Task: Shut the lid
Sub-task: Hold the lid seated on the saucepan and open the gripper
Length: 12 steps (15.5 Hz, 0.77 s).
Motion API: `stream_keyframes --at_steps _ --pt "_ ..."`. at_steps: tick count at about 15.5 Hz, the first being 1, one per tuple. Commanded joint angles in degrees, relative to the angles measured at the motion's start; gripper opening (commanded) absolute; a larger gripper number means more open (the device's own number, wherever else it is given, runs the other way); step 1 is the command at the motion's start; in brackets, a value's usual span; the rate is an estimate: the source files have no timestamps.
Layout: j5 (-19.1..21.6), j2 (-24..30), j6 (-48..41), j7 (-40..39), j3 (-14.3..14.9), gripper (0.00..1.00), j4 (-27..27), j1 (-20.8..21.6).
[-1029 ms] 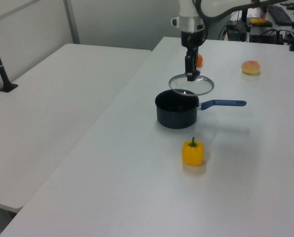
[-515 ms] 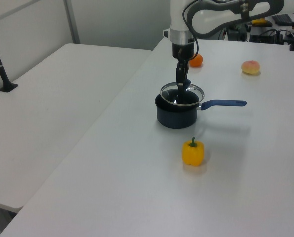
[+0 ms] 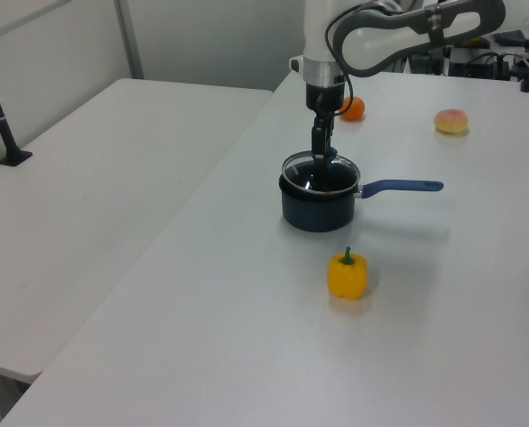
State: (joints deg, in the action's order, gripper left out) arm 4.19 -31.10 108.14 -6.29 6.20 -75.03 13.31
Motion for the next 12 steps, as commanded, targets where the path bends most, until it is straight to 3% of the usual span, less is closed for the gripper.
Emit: stream_keyframes --at_steps 1,12 --pt "-1.03 -0.81 0.67 0.84 0.48 0.02 1.11 1.01" --pt "-1.12 -1.51 1.63 1.20 0.31 0.03 0.76 1.45"
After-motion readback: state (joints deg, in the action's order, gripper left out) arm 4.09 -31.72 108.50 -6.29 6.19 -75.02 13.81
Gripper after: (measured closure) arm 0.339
